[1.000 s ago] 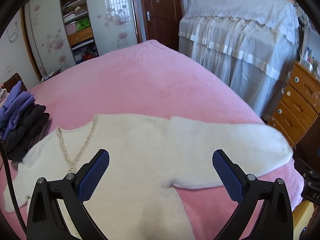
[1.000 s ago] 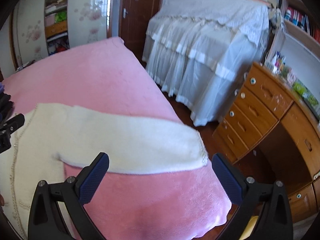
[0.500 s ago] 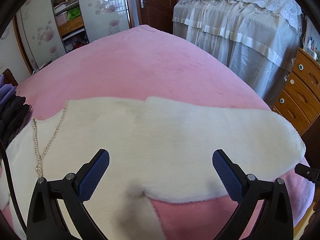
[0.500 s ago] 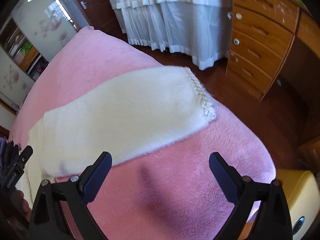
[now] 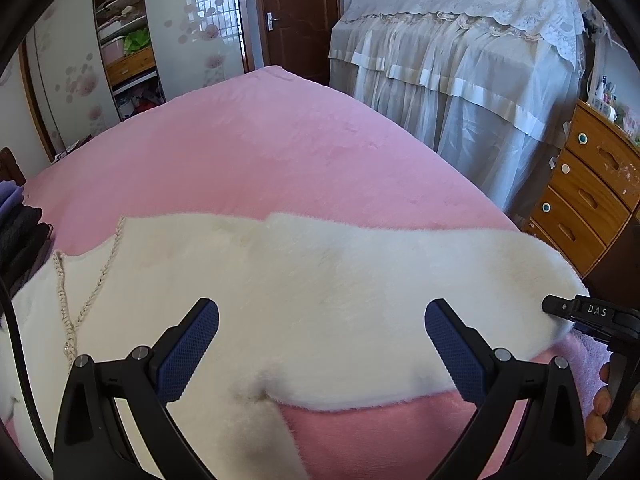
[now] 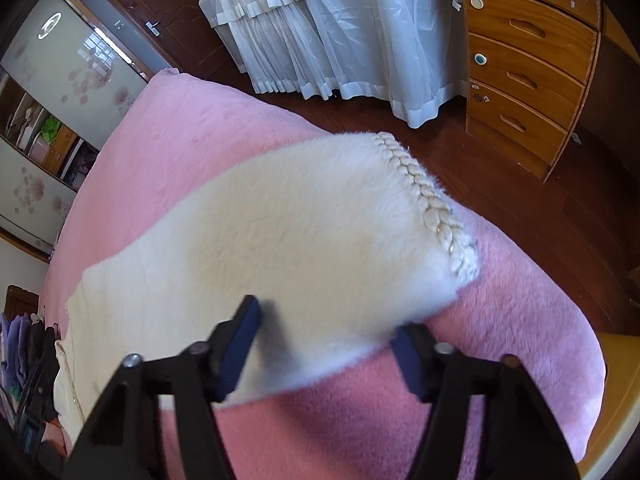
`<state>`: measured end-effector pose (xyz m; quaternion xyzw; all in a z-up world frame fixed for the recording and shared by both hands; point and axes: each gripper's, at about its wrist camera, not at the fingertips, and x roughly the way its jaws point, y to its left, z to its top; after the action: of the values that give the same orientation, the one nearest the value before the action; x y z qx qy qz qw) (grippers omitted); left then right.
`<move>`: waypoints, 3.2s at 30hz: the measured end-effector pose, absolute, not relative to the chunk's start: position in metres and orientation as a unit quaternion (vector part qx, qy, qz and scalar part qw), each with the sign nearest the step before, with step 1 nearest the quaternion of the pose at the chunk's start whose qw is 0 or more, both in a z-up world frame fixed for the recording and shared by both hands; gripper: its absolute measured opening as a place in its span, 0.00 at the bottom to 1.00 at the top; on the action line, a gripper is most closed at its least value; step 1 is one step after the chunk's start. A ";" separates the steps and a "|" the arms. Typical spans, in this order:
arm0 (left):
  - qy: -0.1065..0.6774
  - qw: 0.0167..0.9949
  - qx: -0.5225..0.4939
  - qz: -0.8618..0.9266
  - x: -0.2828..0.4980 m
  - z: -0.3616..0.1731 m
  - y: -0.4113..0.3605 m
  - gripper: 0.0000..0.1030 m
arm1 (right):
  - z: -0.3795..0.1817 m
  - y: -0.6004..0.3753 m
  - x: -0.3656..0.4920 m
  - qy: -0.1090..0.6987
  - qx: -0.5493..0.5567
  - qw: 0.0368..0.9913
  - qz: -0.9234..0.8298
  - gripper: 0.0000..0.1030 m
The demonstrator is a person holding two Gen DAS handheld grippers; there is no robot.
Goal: Fold large clothes
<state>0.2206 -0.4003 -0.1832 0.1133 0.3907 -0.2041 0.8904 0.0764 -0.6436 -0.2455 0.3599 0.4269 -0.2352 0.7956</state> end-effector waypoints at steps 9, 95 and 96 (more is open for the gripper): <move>0.395 0.890 0.108 -0.198 0.220 -0.172 -0.396 1.00 | -0.210 -0.621 0.074 0.392 0.302 0.839 -0.228 0.15; 0.449 0.890 -0.068 0.028 0.282 -0.201 0.007 0.10 | -0.193 -0.311 0.152 0.458 -0.001 0.884 -0.091 0.62; 0.455 0.887 -0.066 0.030 0.283 -0.209 0.008 0.10 | -0.196 -0.311 0.154 0.460 -0.001 0.883 -0.091 0.62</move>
<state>0.2831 0.0083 -0.2087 -0.0663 0.4554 0.0299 0.8873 0.1540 -0.3107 -0.1956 -0.0007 0.4603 -0.0909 0.8831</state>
